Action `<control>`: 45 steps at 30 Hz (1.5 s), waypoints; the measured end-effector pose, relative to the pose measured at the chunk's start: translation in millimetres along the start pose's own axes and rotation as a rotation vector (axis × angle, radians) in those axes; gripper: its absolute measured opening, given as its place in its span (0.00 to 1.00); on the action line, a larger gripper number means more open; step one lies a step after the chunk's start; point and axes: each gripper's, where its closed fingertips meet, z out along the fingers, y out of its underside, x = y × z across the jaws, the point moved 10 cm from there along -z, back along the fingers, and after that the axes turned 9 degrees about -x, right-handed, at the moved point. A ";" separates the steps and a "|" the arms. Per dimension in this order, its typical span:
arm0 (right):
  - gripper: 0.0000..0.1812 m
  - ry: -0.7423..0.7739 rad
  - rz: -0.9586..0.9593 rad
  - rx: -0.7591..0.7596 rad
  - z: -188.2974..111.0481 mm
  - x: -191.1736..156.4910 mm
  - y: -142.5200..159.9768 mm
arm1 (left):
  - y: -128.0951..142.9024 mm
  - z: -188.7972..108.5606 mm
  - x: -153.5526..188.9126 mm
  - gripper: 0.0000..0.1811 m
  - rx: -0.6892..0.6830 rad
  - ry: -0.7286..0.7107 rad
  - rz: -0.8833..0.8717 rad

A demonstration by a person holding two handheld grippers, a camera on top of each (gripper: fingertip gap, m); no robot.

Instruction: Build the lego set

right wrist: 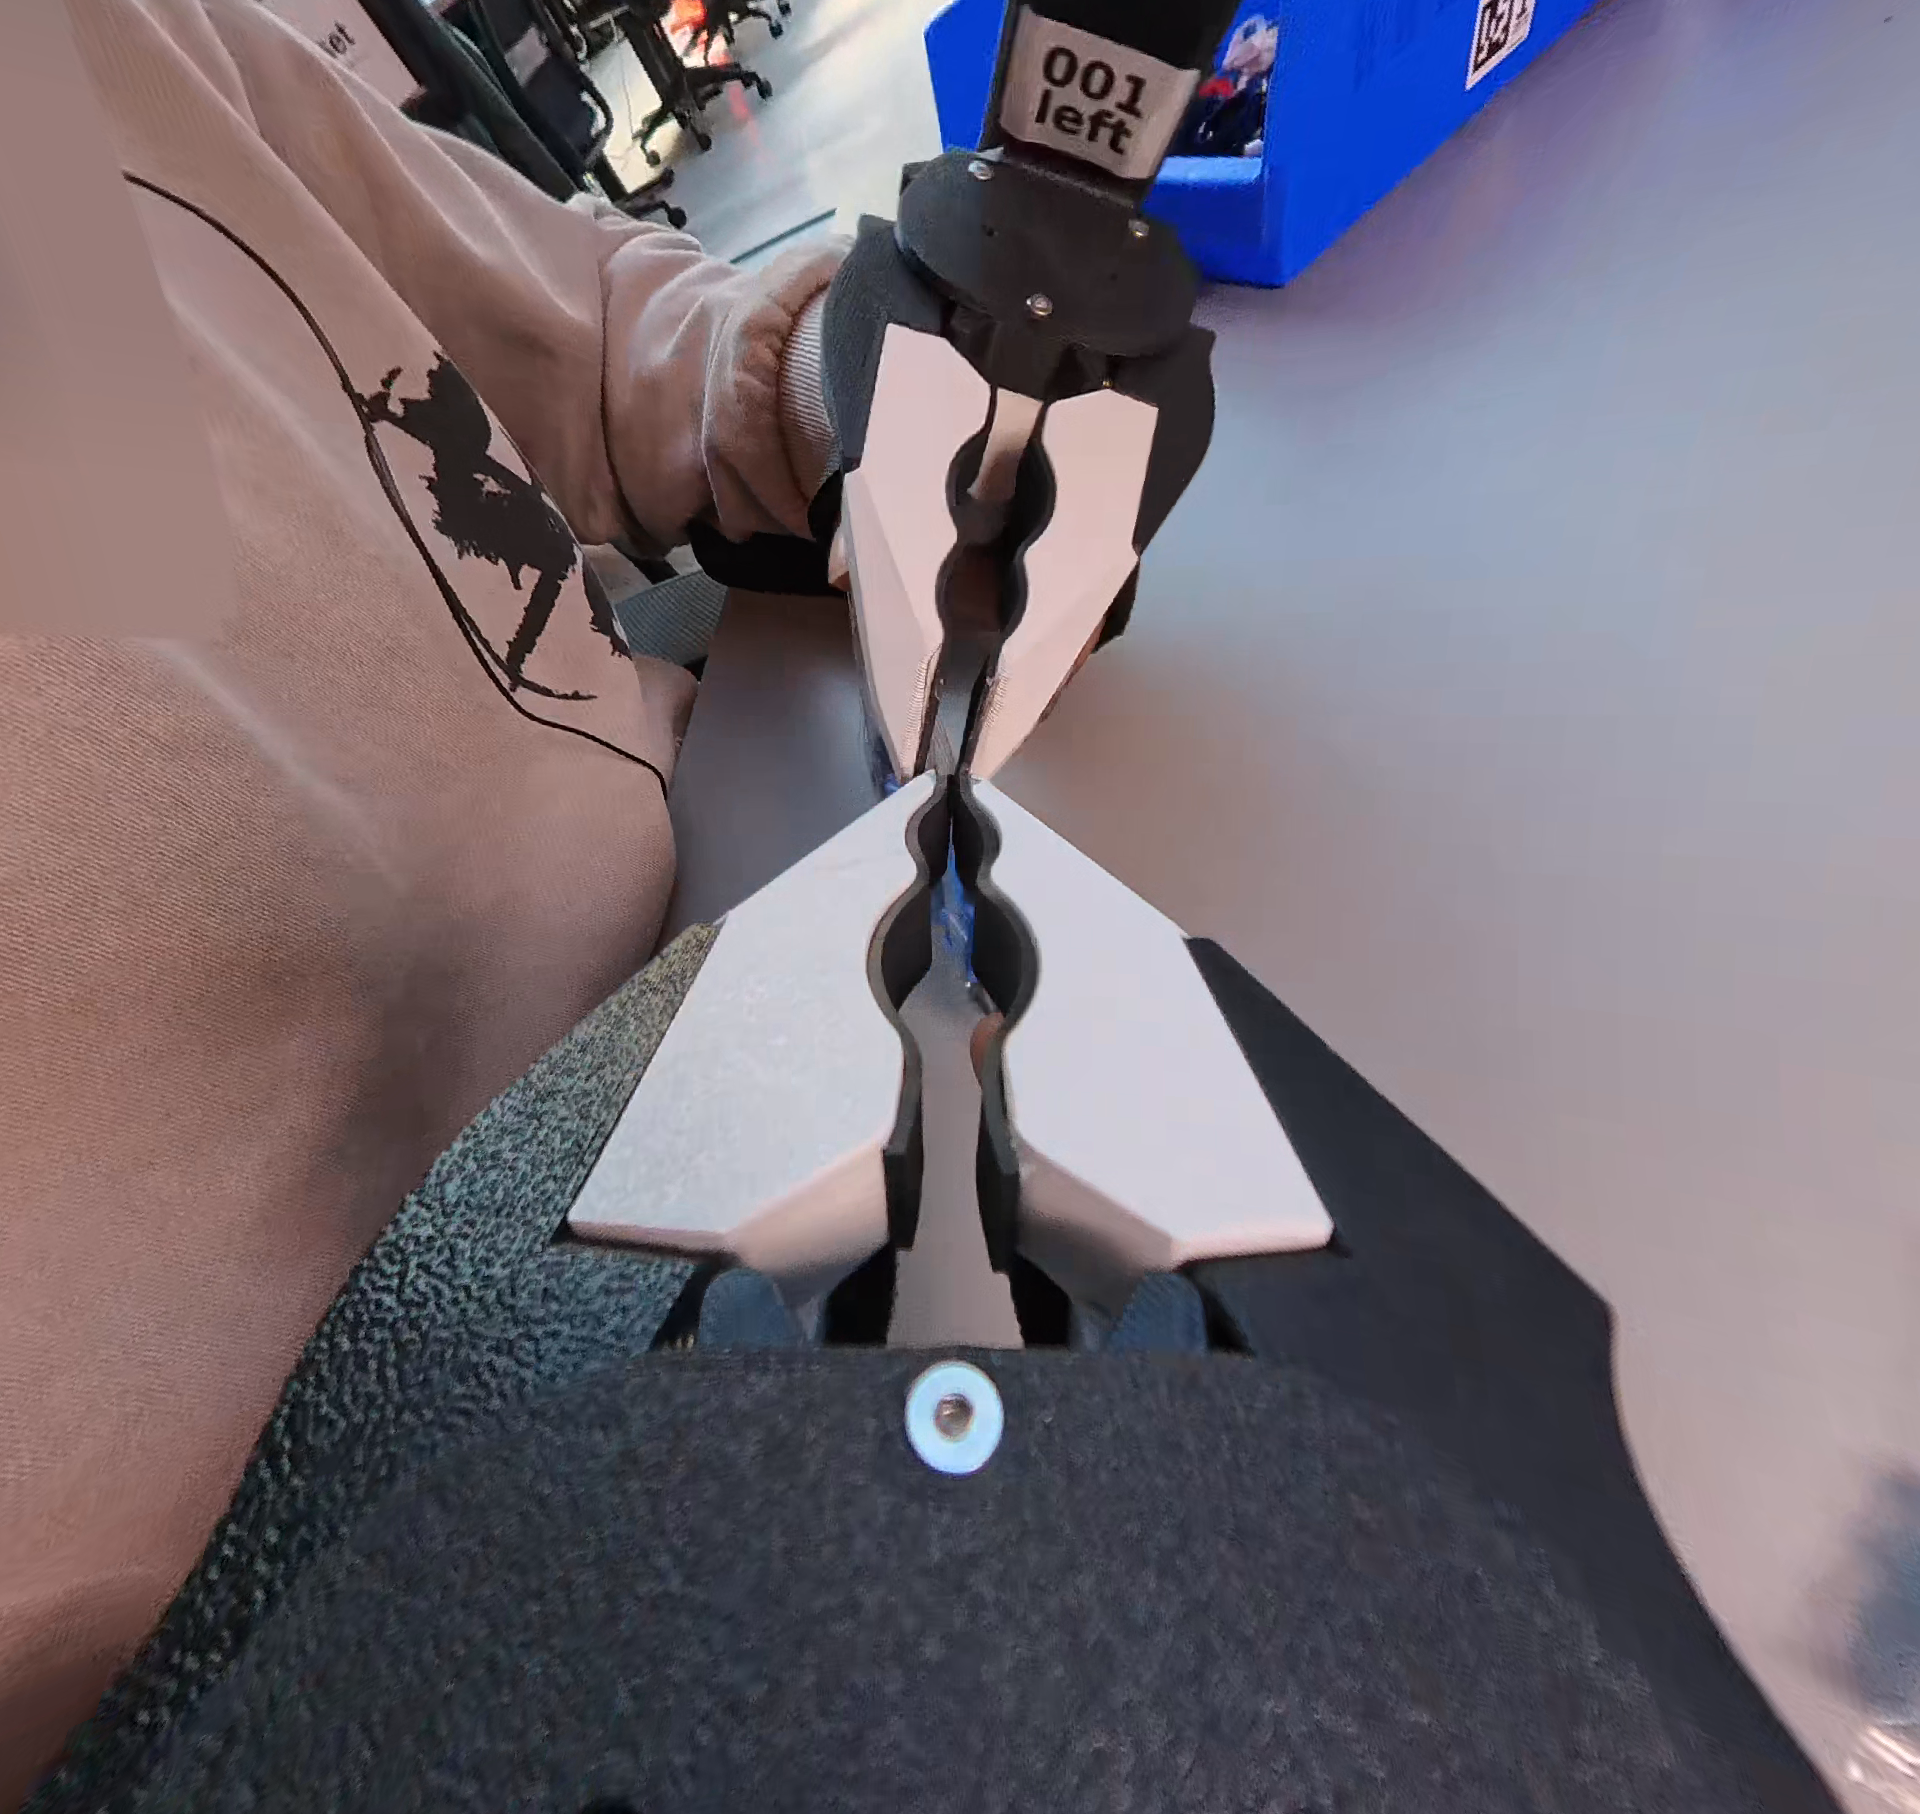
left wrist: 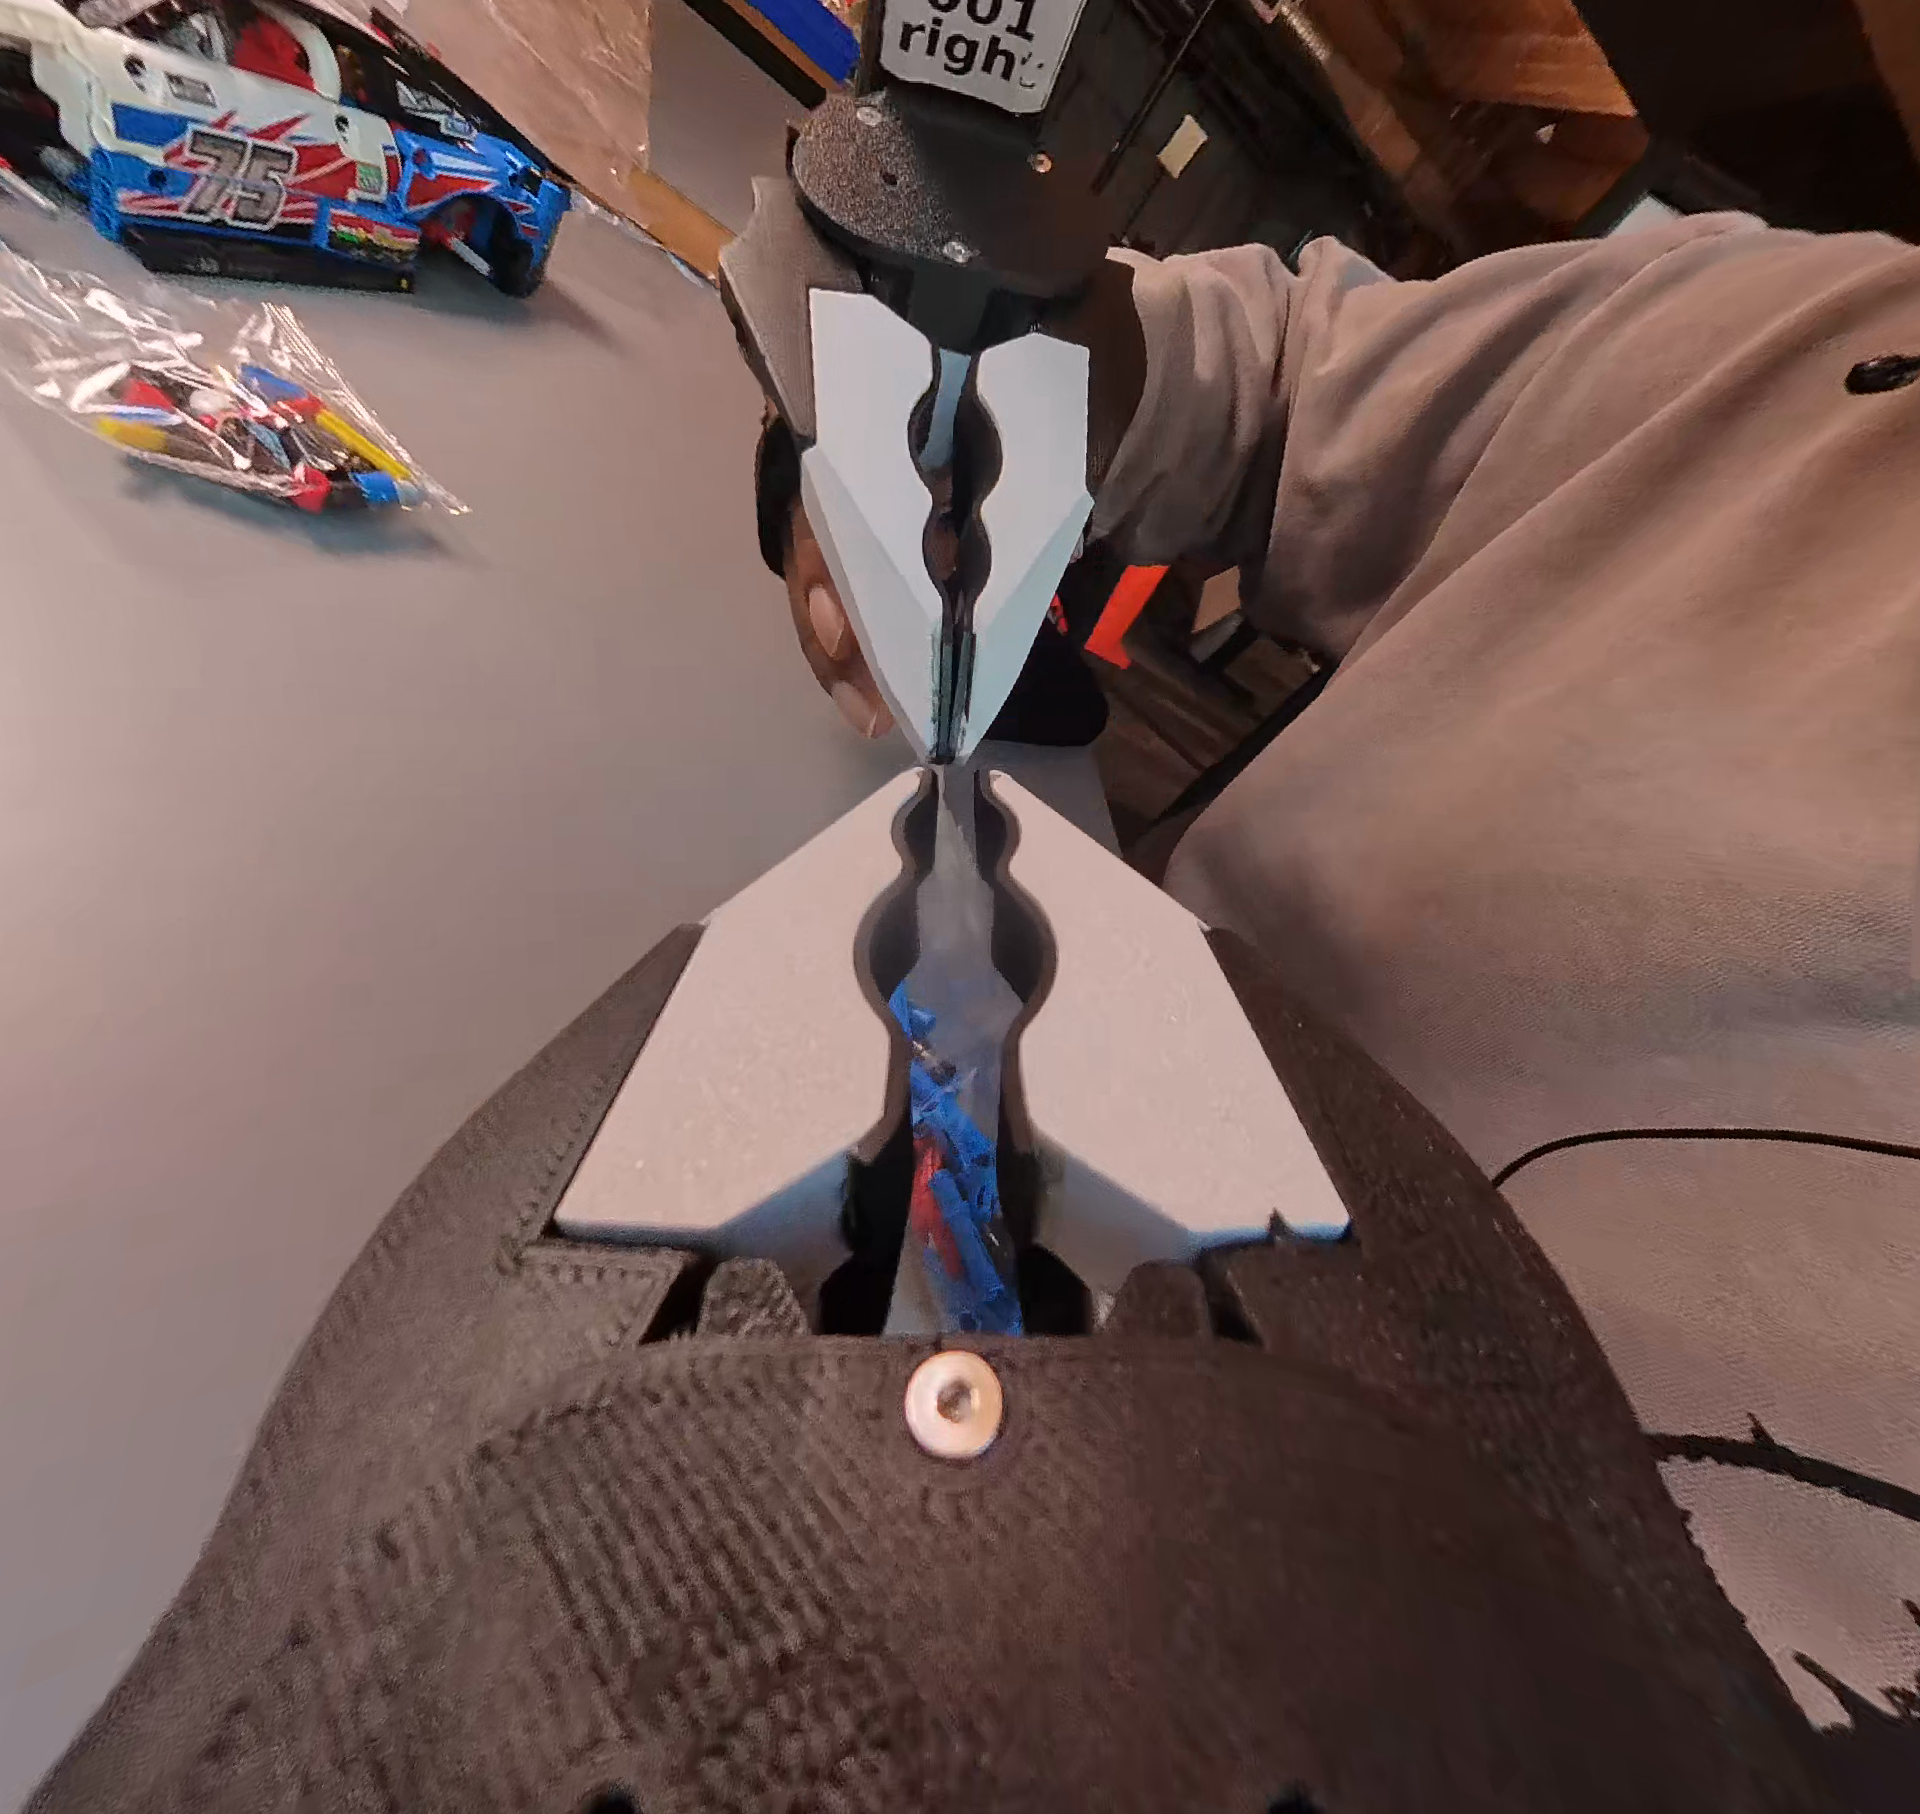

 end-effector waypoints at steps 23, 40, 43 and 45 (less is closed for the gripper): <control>0.00 -0.211 0.790 0.116 15.5 -3.0 45.5 | 5.4 19.1 71.9 0.00 -0.134 -0.266 0.720; 0.00 -0.155 0.699 0.234 2.0 0.5 34.9 | -9.7 -14.7 36.1 0.00 0.018 -0.296 0.395; 0.00 -0.151 0.672 0.233 1.8 -2.0 33.8 | -8.1 -10.4 29.5 0.00 -0.003 -0.308 0.340; 0.00 -0.146 0.663 0.231 1.9 -2.5 34.5 | -8.8 -11.3 24.8 0.02 0.021 -0.297 0.286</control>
